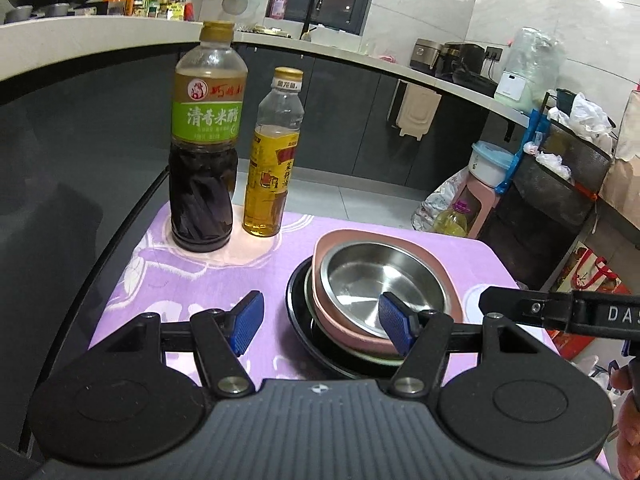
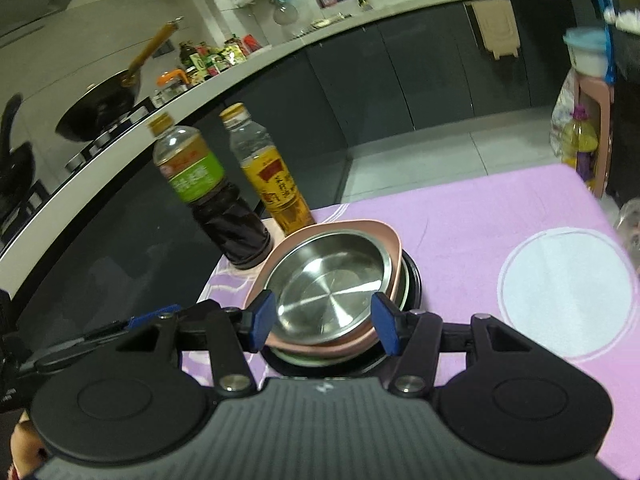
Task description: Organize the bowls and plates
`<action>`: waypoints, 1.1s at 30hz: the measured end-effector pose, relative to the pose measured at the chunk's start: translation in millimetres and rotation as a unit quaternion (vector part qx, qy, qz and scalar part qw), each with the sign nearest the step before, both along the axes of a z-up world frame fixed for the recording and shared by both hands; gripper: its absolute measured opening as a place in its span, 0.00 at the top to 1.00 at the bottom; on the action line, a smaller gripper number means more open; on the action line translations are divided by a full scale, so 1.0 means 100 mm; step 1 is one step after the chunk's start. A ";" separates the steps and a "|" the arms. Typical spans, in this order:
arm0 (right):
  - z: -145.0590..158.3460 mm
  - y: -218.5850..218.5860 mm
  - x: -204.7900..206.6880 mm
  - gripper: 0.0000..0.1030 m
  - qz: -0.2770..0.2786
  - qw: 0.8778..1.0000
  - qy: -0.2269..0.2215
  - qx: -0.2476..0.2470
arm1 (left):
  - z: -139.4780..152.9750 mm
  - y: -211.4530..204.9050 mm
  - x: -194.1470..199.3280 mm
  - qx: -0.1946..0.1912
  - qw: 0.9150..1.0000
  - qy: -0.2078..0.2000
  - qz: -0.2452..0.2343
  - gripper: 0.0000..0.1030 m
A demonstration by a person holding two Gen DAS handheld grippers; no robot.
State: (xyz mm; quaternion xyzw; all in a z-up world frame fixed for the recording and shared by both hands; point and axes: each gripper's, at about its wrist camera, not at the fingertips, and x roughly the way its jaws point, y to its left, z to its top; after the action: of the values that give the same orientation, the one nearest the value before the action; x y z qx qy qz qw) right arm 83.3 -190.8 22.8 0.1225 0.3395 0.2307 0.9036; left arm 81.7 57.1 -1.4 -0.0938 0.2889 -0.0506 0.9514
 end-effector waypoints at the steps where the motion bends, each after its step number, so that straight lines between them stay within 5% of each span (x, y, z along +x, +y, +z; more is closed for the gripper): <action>1: 0.01 0.01 -0.05 0.49 0.002 1.000 -0.002 -0.001 | 0.01 -0.01 -0.05 0.002 1.000 -0.002 0.000 0.42; 17: 0.08 0.06 -0.62 0.49 -0.005 1.000 -0.022 -0.011 | 0.10 -0.17 -0.70 0.035 0.999 -0.016 -0.007 0.42; 33: -0.04 0.18 -1.14 0.49 -0.042 0.992 -0.071 -0.101 | 0.16 -0.37 -1.18 0.076 0.997 -0.022 -0.015 0.42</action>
State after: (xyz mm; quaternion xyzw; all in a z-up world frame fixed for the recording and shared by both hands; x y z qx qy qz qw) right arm -30.9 -173.2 18.8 0.0279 0.2910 0.1656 0.9419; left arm -35.9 20.5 14.7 -0.0156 0.2722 -0.0445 0.9611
